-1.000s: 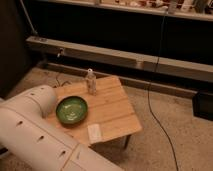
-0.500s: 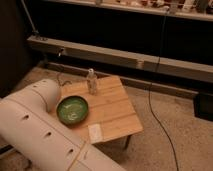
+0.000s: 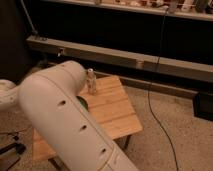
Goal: Push the eraser across the table
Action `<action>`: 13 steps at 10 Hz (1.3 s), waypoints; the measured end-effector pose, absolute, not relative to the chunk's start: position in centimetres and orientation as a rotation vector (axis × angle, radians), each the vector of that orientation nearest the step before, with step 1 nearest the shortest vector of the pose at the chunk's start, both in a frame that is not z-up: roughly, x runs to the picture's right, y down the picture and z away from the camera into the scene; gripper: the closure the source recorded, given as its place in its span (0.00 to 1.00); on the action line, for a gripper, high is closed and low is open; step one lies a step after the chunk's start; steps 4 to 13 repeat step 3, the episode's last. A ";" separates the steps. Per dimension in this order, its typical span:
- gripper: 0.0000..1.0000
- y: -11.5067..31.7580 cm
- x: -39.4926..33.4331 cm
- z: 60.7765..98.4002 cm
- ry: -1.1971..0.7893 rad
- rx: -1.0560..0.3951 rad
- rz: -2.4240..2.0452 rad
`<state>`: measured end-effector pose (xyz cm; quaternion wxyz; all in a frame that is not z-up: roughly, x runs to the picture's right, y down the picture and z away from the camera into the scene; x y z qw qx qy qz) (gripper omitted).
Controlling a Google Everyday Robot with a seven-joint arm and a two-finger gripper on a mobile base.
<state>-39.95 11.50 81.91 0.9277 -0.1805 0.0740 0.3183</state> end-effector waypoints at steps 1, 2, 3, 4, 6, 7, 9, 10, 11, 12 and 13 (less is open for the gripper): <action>1.00 10.7 -38.4 81.7 0.178 -0.351 0.695; 0.99 9.8 -36.6 81.8 0.210 -0.331 0.742; 0.94 8.7 -34.4 82.0 0.249 -0.307 0.815; 0.94 8.7 -34.4 82.0 0.249 -0.307 0.815; 0.94 8.7 -34.4 82.0 0.249 -0.307 0.815; 0.94 8.7 -34.4 82.0 0.249 -0.307 0.815; 0.94 8.7 -34.4 82.0 0.249 -0.307 0.815; 0.94 8.7 -34.4 82.0 0.249 -0.307 0.815; 0.94 8.7 -34.4 82.0 0.249 -0.307 0.815; 0.94 8.7 -34.4 82.0 0.249 -0.307 0.815; 0.94 8.7 -34.4 82.0 0.249 -0.307 0.815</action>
